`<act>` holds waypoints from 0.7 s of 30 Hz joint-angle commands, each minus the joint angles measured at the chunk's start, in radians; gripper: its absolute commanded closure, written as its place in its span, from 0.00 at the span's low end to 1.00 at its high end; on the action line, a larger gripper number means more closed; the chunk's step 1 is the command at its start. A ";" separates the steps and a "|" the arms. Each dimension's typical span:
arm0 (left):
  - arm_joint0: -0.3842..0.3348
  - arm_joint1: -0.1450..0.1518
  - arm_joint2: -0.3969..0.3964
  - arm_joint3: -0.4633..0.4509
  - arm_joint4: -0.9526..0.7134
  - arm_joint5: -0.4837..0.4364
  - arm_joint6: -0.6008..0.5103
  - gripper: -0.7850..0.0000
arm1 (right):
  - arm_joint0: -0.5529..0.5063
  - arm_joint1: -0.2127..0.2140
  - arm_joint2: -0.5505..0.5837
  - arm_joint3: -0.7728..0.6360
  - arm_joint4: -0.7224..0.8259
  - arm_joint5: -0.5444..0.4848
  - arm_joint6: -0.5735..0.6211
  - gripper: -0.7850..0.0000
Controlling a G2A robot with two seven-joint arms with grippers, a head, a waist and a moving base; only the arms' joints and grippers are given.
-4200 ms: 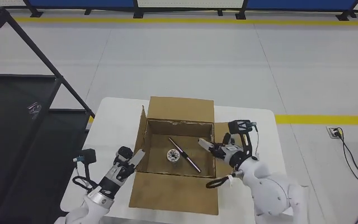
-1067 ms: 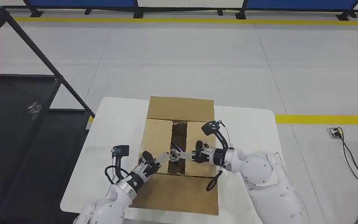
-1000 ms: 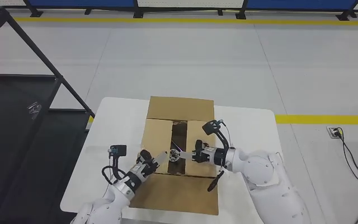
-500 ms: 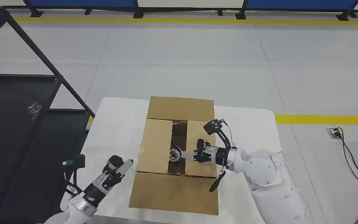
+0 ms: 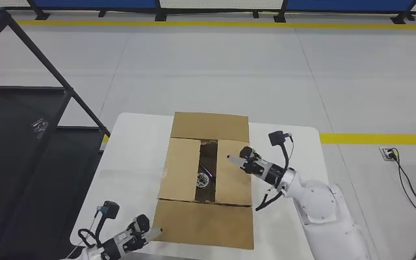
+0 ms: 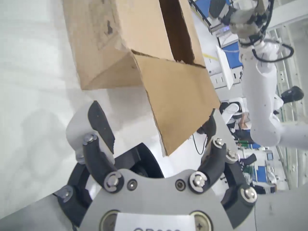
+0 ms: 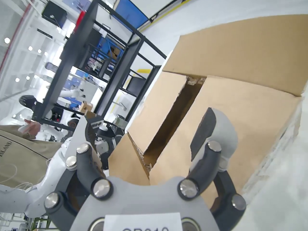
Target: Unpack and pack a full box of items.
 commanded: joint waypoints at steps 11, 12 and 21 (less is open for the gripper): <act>-0.020 0.020 0.064 -0.004 -0.100 -0.095 -0.029 0.00 | 0.104 -0.015 -0.047 0.189 -0.009 0.158 -0.252 0.00; -0.022 0.021 0.063 -0.005 -0.113 -0.096 -0.026 0.00 | 0.112 -0.016 -0.046 0.206 -0.004 0.158 -0.272 0.00; -0.037 0.032 0.068 -0.049 -0.168 -0.073 0.022 0.00 | 0.288 -0.031 -0.088 0.484 0.024 0.191 -0.320 0.00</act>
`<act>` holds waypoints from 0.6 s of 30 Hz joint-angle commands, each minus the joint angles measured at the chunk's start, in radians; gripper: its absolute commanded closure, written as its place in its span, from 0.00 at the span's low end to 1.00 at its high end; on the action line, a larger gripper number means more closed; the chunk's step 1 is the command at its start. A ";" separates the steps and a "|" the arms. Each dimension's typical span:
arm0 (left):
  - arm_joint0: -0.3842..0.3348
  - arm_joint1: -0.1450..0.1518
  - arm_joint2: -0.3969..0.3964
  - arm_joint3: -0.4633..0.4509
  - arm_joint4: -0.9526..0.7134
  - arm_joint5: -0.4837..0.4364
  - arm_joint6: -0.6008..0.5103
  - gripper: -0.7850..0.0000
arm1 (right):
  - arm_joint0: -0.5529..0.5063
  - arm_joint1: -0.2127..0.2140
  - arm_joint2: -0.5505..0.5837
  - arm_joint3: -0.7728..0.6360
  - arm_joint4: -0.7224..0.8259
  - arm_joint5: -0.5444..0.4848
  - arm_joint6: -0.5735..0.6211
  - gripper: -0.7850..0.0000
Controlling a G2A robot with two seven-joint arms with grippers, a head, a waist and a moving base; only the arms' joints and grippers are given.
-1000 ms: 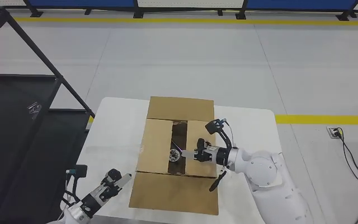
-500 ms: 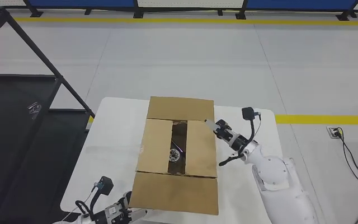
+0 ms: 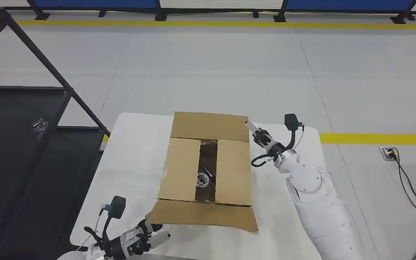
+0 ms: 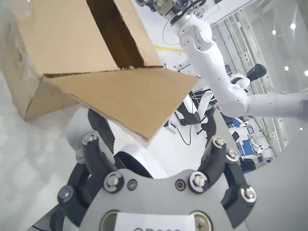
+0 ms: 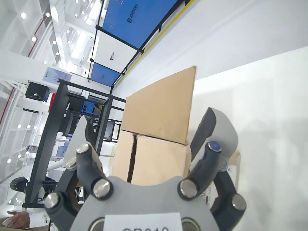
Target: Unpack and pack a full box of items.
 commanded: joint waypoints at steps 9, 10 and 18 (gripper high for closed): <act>-0.041 0.004 0.050 -0.038 0.013 0.062 0.081 0.00 | 0.241 -0.036 -0.052 0.458 0.166 -0.141 0.044 0.00; -0.044 0.004 0.054 -0.042 0.019 0.072 0.093 0.00 | 0.262 -0.041 -0.057 0.501 0.189 -0.167 0.065 0.00; -0.061 0.000 0.094 -0.066 0.120 0.198 0.223 0.00 | 0.372 -0.054 -0.018 0.744 0.443 -0.425 0.326 0.00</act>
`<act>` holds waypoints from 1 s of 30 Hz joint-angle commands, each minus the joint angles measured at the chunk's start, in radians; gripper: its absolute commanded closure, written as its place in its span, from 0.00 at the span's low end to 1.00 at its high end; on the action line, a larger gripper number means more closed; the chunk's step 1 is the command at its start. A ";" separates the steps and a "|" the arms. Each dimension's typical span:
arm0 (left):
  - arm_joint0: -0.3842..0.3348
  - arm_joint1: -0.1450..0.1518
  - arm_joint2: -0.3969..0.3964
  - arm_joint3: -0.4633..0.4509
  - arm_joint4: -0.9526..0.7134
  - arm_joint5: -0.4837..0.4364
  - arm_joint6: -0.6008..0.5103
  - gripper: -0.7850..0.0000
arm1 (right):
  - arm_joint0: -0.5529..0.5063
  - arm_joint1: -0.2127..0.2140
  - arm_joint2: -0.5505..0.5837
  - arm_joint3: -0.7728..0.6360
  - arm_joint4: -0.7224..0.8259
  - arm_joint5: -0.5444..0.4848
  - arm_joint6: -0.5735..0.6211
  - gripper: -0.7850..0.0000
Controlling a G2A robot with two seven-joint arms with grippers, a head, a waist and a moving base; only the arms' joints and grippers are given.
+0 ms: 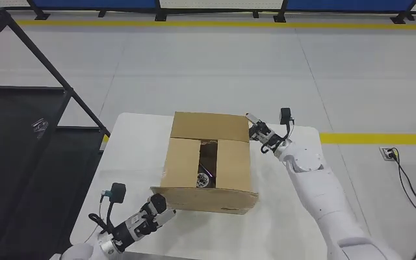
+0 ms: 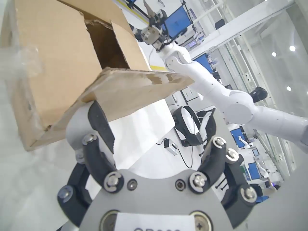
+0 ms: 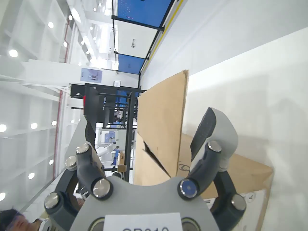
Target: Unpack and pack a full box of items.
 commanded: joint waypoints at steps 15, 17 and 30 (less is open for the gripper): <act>-0.083 -0.013 0.145 0.004 0.259 0.220 0.218 0.00 | 0.001 0.027 0.077 -0.007 0.283 -0.223 0.398 0.00; -0.098 -0.016 0.168 0.010 0.289 0.261 0.237 0.00 | -0.021 0.033 0.071 -0.061 0.295 -0.202 0.418 0.00; -0.169 -0.026 0.251 0.053 0.325 0.336 0.264 0.00 | -0.176 0.107 0.030 -0.426 0.187 -0.064 0.556 0.00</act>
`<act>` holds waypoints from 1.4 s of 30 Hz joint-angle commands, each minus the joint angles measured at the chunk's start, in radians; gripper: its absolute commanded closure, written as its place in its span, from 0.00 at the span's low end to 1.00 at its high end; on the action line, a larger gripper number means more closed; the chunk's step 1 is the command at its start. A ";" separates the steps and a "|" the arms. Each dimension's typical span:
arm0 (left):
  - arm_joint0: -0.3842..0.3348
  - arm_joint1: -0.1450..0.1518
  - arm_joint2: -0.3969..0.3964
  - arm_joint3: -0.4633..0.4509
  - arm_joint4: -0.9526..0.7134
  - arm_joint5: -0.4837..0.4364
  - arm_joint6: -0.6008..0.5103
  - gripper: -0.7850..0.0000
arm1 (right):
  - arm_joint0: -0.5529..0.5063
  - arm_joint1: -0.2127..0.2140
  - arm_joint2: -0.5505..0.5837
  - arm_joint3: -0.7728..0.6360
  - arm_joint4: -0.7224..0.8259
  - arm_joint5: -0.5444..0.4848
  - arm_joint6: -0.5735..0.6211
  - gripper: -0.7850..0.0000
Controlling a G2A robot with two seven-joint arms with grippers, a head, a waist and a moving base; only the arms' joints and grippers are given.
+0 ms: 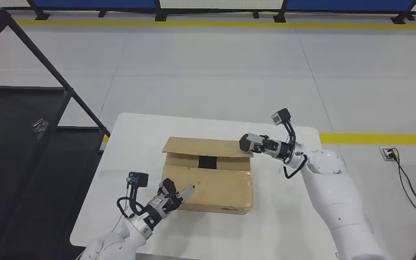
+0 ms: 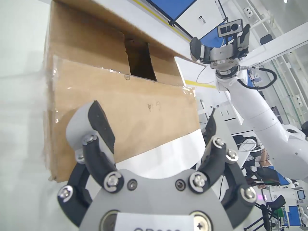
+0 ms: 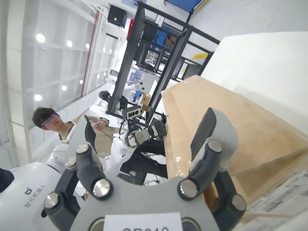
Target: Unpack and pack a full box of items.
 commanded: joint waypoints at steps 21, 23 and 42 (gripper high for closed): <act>-0.052 -0.006 0.041 0.029 0.003 0.041 -0.005 0.00 | -0.086 0.016 -0.073 -0.029 0.141 0.092 0.079 0.00; -0.054 -0.006 0.041 0.028 0.003 0.045 -0.003 0.00 | -0.079 0.015 -0.081 -0.008 0.144 0.099 0.079 0.00; -0.020 -0.007 -0.063 0.011 -0.103 0.101 0.087 0.00 | -0.089 0.022 -0.119 0.004 0.091 0.114 -0.003 0.00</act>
